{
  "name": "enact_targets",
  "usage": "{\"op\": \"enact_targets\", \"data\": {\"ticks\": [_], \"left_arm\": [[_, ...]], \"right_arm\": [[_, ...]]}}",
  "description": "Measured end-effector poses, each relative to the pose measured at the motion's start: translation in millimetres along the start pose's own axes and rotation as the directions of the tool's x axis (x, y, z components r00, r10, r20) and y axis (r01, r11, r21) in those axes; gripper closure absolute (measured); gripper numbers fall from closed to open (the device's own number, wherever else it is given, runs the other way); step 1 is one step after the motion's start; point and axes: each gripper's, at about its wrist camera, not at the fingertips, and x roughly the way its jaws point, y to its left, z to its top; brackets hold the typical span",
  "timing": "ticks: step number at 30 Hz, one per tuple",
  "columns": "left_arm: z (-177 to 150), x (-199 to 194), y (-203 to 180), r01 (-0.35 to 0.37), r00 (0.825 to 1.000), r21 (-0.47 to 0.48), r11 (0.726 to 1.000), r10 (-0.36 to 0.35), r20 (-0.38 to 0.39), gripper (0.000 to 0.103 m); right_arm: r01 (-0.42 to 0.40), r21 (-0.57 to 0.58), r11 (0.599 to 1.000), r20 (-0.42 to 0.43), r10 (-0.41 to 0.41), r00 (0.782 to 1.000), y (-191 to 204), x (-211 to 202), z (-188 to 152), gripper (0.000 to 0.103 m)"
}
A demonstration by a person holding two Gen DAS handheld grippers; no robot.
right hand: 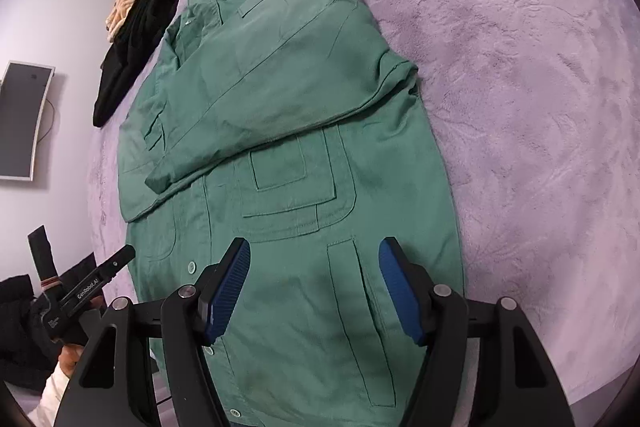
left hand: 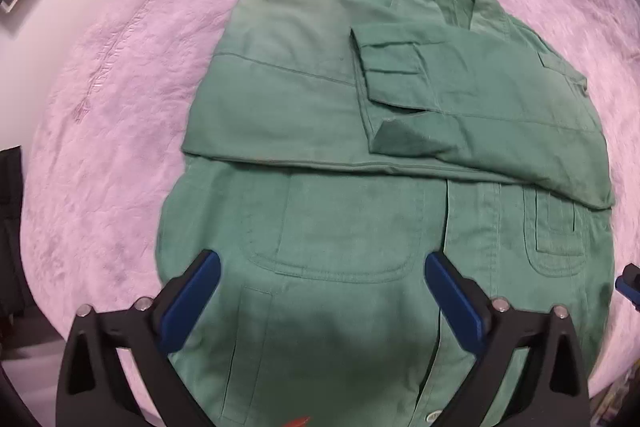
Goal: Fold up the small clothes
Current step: 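Grasp the jacket hem with both grippers and lift it toward the collar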
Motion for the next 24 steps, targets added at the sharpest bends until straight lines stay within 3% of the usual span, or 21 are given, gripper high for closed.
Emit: {"op": "enact_targets", "data": {"ticks": [9,11,12,15,24], "left_arm": [[-23,-19,3,0.005,0.999,-0.067,0.998,-0.007,-0.033,0.001],[-28,-20,6,0.001,0.999,-0.071,0.997,-0.004,-0.052,0.001],[-30,-21,7,0.016,0.998,-0.072,0.997,-0.020,-0.065,0.001],[-37,-25,8,0.043,0.995,-0.085,0.995,-0.050,-0.086,0.001],[-55,-41,14,0.036,0.998,-0.018,0.999,-0.036,-0.045,0.001]], "right_arm": [[-0.013,-0.039,0.999,-0.063,0.010,0.998,13,6,-13,0.030],[-0.012,-0.047,0.999,-0.069,0.009,0.998,16,7,-16,0.025],[-0.017,-0.050,0.999,-0.069,0.014,0.998,18,7,-17,0.017],[-0.023,-0.053,0.998,-0.079,0.019,0.997,23,9,-23,0.017],[-0.024,-0.051,0.998,-0.099,0.019,0.995,47,17,-47,0.017]]}}
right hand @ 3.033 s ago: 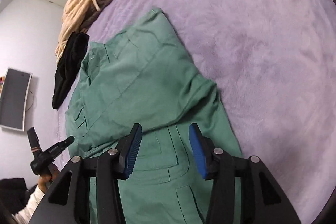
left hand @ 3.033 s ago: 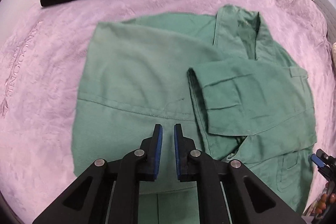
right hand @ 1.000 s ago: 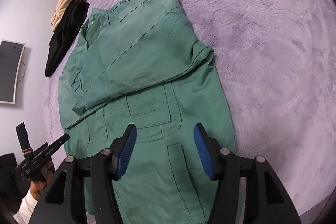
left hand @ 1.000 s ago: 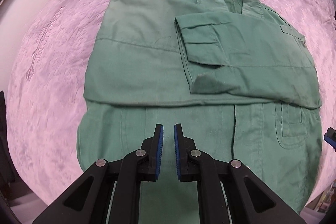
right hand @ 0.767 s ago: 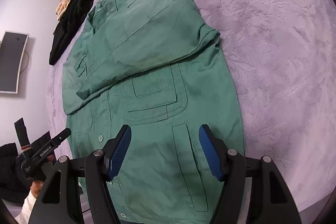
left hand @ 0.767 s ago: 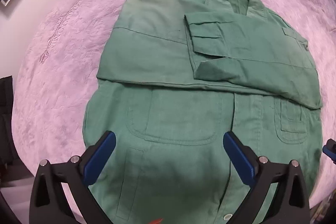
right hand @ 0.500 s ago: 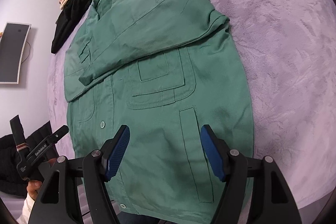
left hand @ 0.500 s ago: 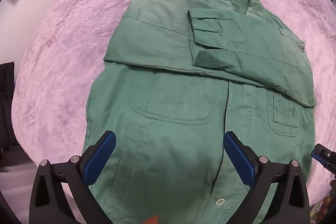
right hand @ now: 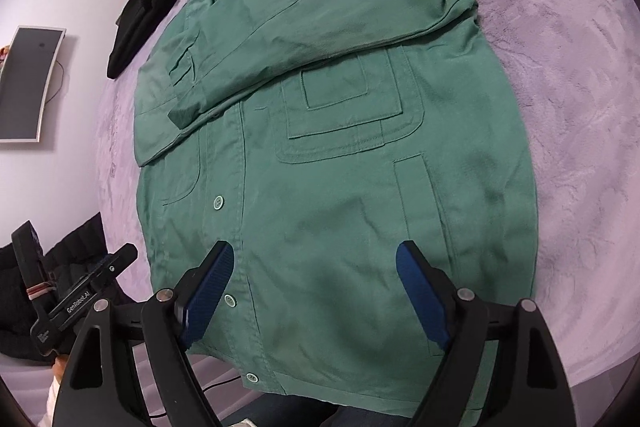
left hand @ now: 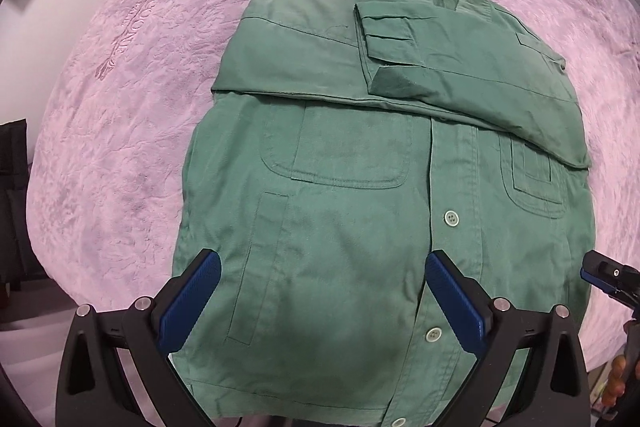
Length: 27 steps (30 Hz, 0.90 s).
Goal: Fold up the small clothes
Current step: 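Grasp the jacket hem with both grippers and lift it toward the collar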
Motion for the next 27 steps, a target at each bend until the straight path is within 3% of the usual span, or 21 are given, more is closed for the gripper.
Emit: {"op": "enact_targets", "data": {"ticks": [17,23,27], "left_arm": [[-63,19,59,0.051,0.997,0.003,0.999,-0.051,-0.063,0.001],[-90,24,87,0.079,0.992,-0.002,0.997,-0.079,-0.095,0.001],[-101,33,116,0.041,0.992,-0.031,0.999,-0.045,-0.120,0.001]], "right_arm": [[0.029,0.092,0.995,-0.014,-0.028,1.000,10,28,-96,0.017],[0.035,0.143,0.989,0.026,-0.039,0.999,-8,16,-121,0.017],[0.071,0.202,0.977,0.072,-0.087,0.994,-35,-3,-129,0.017]]}}
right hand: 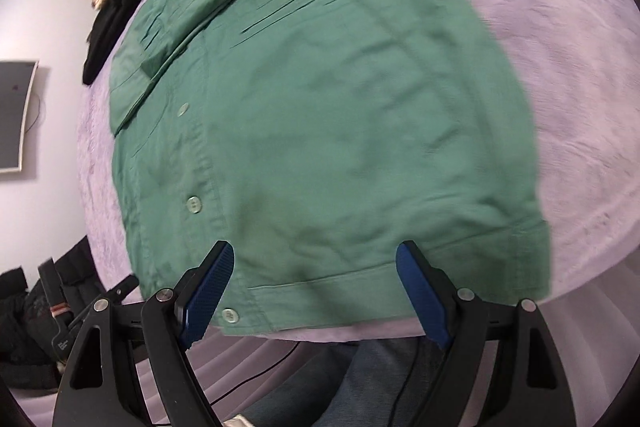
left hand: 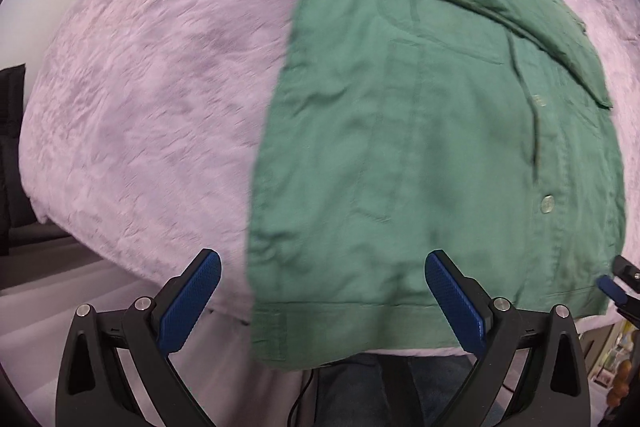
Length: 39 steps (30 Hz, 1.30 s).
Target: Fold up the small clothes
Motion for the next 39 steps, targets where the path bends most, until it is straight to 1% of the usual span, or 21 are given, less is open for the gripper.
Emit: {"op": "enact_targets", "data": {"ticks": [3,6,9,12,14,16,18,19,23,24,25,27,29,31,33,34,35,36,37,38,39], "left_arm": [[-9,11,23,0.007,0.999,-0.047,0.999,-0.009,-0.036,0.001],[-16,20,37,0.044,0.997,-0.087,0.995,-0.049,-0.057,0.001],[-19,24,44,0.097,0.993,-0.105,0.990,-0.103,-0.055,0.001],[-17,28,46,0.139,0.987,-0.103,0.985,-0.146,-0.066,0.001],[-14,35,49,0.191,0.976,-0.112,0.975,-0.200,-0.081,0.001],[-12,45,49,0.229,0.964,-0.122,0.966,-0.243,-0.110,0.001],[-12,49,39,0.247,0.957,-0.112,0.962,-0.261,-0.127,0.001],[-13,50,37,0.255,0.955,-0.102,0.961,-0.267,-0.131,0.001],[-21,52,33,0.306,0.938,-0.088,0.948,-0.316,-0.142,0.001],[-24,52,32,0.318,0.934,-0.092,0.944,-0.329,-0.143,0.001],[-25,53,32,0.333,0.927,-0.102,0.937,-0.345,-0.145,0.001],[-29,58,32,0.353,0.915,-0.136,0.926,-0.372,-0.158,0.001],[-34,63,29,0.355,0.908,-0.154,0.922,-0.380,-0.178,0.001],[-36,61,24,0.346,0.911,-0.143,0.927,-0.369,-0.186,0.001],[-40,54,20,0.333,0.922,-0.119,0.935,-0.349,-0.166,0.009],[-40,49,18,0.325,0.927,-0.108,0.940,-0.339,-0.159,0.018],[-37,44,14,0.316,0.932,-0.100,0.943,-0.329,-0.153,0.029],[-37,40,18,0.317,0.933,-0.091,0.944,-0.327,-0.148,0.037],[-37,38,19,0.329,0.929,-0.088,0.940,-0.339,-0.146,0.052],[-38,39,23,0.339,0.926,-0.088,0.937,-0.349,-0.142,0.068],[-35,38,27,0.351,0.923,-0.086,0.932,-0.360,-0.136,0.073]], "right_arm": [[0.004,0.076,0.997,0.067,-0.009,0.998,-31,-19,2,0.017],[0.011,0.163,0.987,0.132,-0.033,0.991,-62,-33,3,0.017],[0.005,0.250,0.968,0.164,-0.048,0.985,-93,-39,5,0.017],[-0.053,0.301,0.952,0.169,0.002,0.986,-117,-33,7,0.017],[-0.141,0.331,0.933,0.145,0.097,0.985,-125,-21,4,0.017],[-0.256,0.350,0.901,0.122,0.226,0.966,-126,-8,-1,0.017],[-0.331,0.344,0.878,0.112,0.312,0.943,-114,3,-8,0.017],[-0.375,0.329,0.867,0.111,0.359,0.927,-108,6,-11,0.017],[-0.513,0.286,0.809,0.109,0.504,0.856,-86,15,-14,0.017],[-0.523,0.280,0.805,0.103,0.517,0.850,-82,18,-14,0.017],[-0.517,0.280,0.809,0.096,0.513,0.853,-79,21,-13,0.017],[-0.486,0.299,0.821,0.080,0.486,0.870,-78,28,-13,0.017],[-0.480,0.320,0.817,0.081,0.482,0.873,-78,33,-15,0.017],[-0.487,0.328,0.810,0.093,0.485,0.870,-78,31,-17,0.017],[-0.485,0.340,0.805,0.103,0.481,0.871,-82,28,-20,0.017],[-0.485,0.349,0.802,0.110,0.479,0.871,-85,26,-22,0.019],[-0.482,0.358,0.800,0.112,0.475,0.873,-87,26,-22,0.022],[-0.469,0.368,0.803,0.109,0.464,0.879,-89,26,-24,0.031],[-0.451,0.376,0.810,0.103,0.447,0.888,-90,27,-25,0.051],[-0.432,0.377,0.819,0.095,0.430,0.898,-91,28,-26,0.069],[-0.427,0.375,0.823,0.099,0.422,0.901,-90,28,-27,0.091]]}}
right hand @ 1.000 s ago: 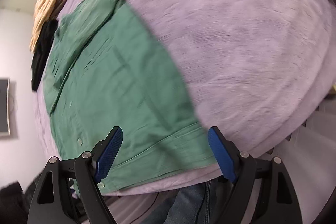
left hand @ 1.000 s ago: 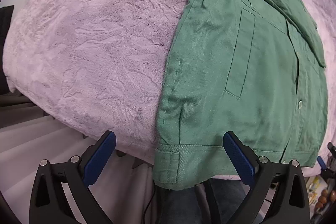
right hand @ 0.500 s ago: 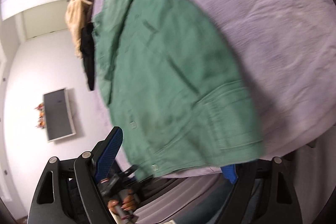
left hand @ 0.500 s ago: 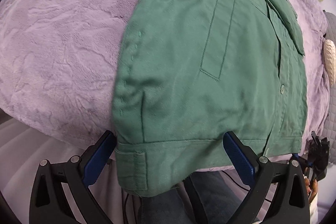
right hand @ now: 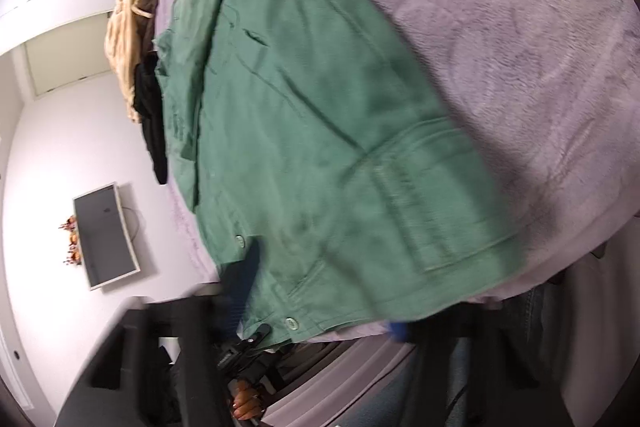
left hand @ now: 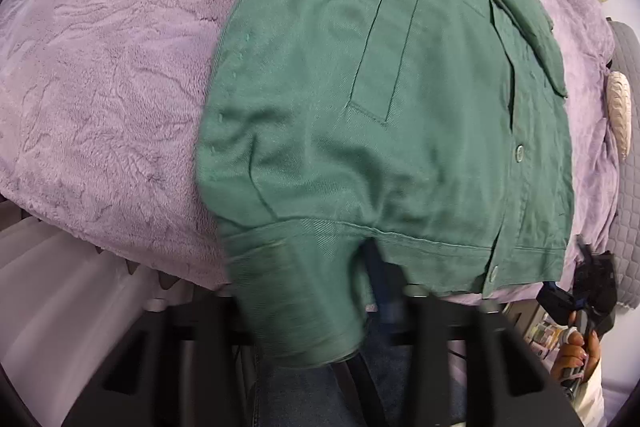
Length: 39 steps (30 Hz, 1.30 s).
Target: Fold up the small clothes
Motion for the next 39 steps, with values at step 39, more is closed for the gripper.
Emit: {"op": "enact_targets", "data": {"ticks": [39], "left_arm": [[207,-126,-104,0.190,0.874,0.054,0.980,-0.194,0.446,0.092]], "right_arm": [[-0.343,-0.265,0.901,-0.020,0.351,0.936,258,34,212,0.098]]}}
